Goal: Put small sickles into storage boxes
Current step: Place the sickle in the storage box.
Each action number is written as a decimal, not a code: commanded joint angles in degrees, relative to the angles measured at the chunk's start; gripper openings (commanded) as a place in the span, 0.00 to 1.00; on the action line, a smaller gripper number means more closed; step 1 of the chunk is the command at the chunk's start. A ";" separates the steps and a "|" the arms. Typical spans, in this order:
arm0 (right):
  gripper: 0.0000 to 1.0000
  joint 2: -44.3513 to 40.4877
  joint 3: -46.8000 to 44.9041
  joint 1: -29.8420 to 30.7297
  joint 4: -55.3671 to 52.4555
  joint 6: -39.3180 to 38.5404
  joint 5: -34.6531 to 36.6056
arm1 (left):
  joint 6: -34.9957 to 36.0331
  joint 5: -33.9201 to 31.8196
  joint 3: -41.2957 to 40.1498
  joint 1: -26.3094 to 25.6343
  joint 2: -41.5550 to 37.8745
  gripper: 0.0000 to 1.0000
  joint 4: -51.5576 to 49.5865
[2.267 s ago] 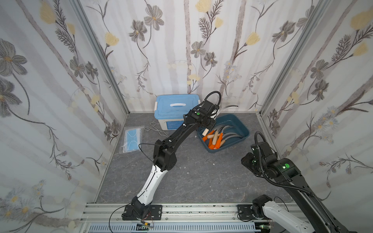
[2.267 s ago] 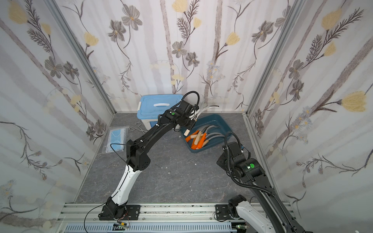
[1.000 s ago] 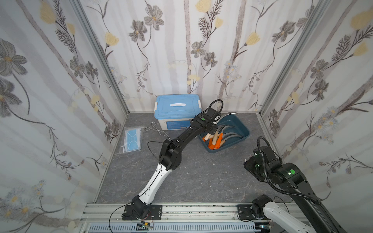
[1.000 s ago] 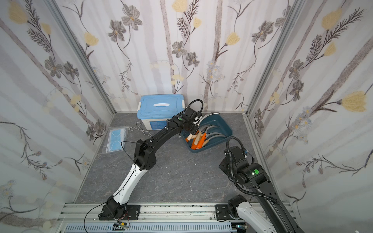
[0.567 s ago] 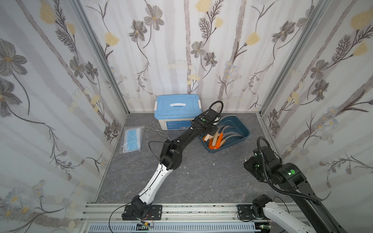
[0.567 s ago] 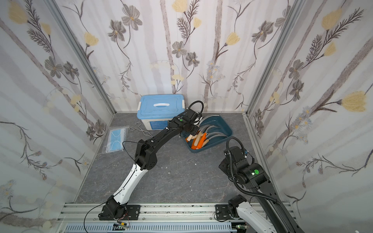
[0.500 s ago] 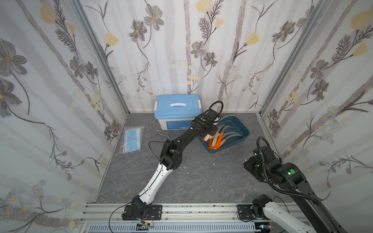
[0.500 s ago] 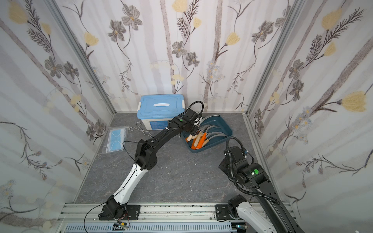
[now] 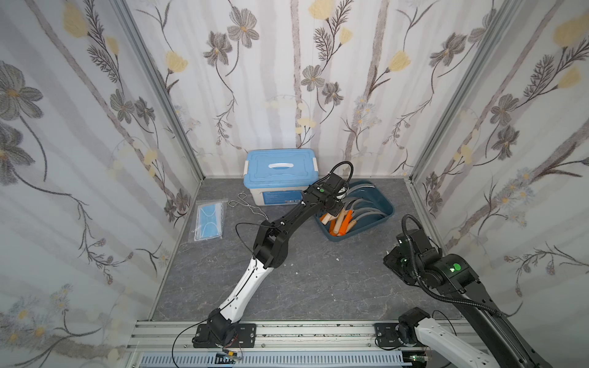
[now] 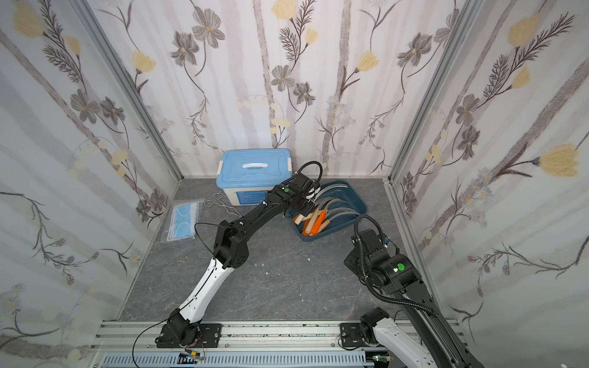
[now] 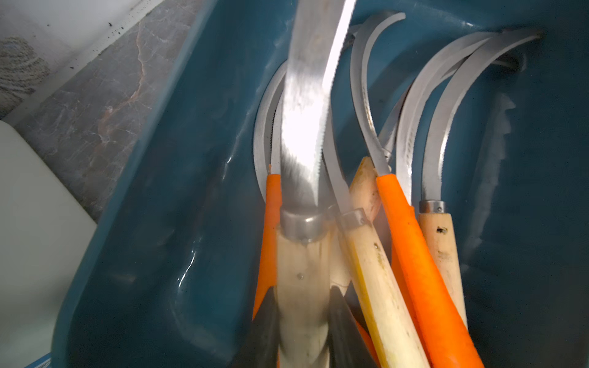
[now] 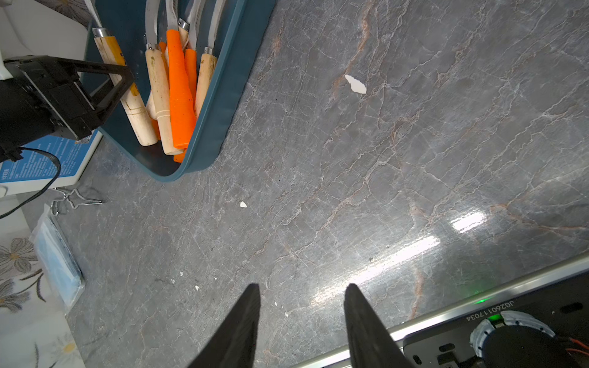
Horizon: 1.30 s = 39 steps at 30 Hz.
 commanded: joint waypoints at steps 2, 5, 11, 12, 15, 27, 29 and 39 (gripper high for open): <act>0.46 0.21 -0.14 0.09 2.31 0.20 1.07 | 0.82 0.36 0.48 -0.01 0.20 0.18 -0.94; 0.46 0.17 -0.23 0.03 2.36 0.24 1.14 | 0.71 0.27 0.44 -0.01 0.19 0.19 -1.26; 0.46 -0.01 -0.67 0.05 2.82 0.19 0.92 | 1.28 1.01 0.49 -0.01 0.18 0.23 -2.43; 0.46 -0.03 -0.67 0.06 2.80 0.15 1.04 | 1.52 1.18 0.49 -0.01 0.25 0.23 -2.67; 0.46 0.00 -0.75 0.07 3.06 -0.01 1.05 | 1.77 1.42 0.45 -0.01 0.21 0.25 -3.20; 0.46 0.56 -1.46 0.03 4.62 -0.73 0.95 | 2.69 1.80 0.49 -0.04 -0.05 0.34 -5.17; 0.47 0.94 -1.46 0.08 5.11 -0.94 0.85 | 2.73 1.60 0.49 -0.04 -0.28 0.35 -5.23; 0.47 2.02 -1.37 0.05 6.97 -1.30 0.79 | 3.17 2.15 4.03 -0.01 -2.41 0.47 -5.93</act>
